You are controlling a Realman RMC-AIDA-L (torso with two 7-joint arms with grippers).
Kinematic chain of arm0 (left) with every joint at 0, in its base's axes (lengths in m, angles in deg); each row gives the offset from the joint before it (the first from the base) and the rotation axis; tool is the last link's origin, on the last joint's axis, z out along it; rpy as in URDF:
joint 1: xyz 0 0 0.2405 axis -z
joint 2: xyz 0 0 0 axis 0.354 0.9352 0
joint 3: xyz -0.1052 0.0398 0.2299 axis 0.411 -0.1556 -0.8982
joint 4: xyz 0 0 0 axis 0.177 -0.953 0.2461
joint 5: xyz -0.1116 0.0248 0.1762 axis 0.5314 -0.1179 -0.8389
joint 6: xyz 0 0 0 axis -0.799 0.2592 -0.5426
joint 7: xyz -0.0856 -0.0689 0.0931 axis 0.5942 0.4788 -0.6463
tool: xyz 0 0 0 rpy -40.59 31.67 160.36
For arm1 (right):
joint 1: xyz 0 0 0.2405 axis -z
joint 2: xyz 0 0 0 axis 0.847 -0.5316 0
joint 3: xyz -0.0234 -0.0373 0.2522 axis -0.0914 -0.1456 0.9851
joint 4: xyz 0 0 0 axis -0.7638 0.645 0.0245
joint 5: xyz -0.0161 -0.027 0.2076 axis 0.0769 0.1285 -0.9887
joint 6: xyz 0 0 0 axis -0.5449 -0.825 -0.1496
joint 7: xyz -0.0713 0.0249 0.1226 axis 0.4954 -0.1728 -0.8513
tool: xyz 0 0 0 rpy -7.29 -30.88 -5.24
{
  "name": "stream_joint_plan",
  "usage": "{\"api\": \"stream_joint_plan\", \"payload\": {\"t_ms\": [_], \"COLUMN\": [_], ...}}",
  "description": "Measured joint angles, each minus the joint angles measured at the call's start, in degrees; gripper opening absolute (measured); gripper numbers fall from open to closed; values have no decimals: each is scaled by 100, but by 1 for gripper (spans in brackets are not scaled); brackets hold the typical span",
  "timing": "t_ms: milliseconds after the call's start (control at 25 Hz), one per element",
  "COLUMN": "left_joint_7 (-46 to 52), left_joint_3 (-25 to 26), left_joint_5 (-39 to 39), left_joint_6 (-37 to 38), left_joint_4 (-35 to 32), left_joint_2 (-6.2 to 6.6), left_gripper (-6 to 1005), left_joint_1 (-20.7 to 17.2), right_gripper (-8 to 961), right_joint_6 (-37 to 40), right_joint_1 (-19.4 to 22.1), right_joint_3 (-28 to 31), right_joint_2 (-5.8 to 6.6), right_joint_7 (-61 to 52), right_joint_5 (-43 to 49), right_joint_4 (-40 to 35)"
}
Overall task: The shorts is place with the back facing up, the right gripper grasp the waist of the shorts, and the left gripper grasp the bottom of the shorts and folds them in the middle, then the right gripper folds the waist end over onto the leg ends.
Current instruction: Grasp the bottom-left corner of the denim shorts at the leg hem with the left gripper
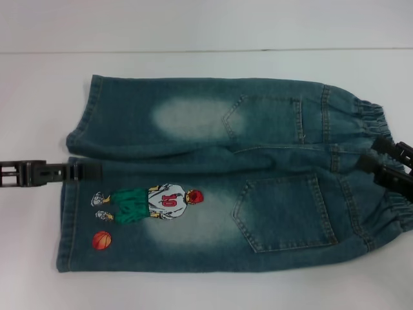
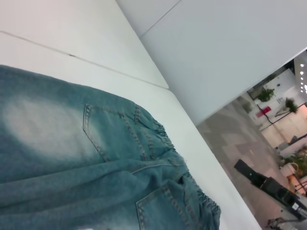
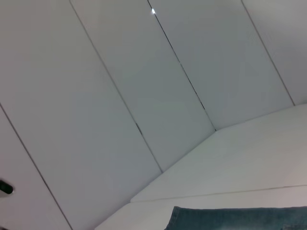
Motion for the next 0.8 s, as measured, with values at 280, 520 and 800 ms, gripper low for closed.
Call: {"api": "stream_joint_plan", "payload": {"t_ms": [280,520,800], "left_joint_7": [-104,-82,41], "left_joint_3": [-35,-43,-157], "left_joint_5": [-333,-1429,-2002], "left_joint_6": [-10,-363,-525], "left_joint_4": [-84,-184,-200], "left_joint_2": [-33,-63,-145], "left_gripper": [673,820,907], "left_joint_1": [-183,-269,-233], "right_gripper": [884,884,883], "right_joint_6": [2,-1,-3], "right_joint_1": [-32,-33,-40], "right_joint_3": [0,0,-9], "right_joint_2": [7,19,19], "right_joint_7": [-68,-70,-70], "right_joint_5": [0,0,14], "right_joint_4": [0,0,0]}}
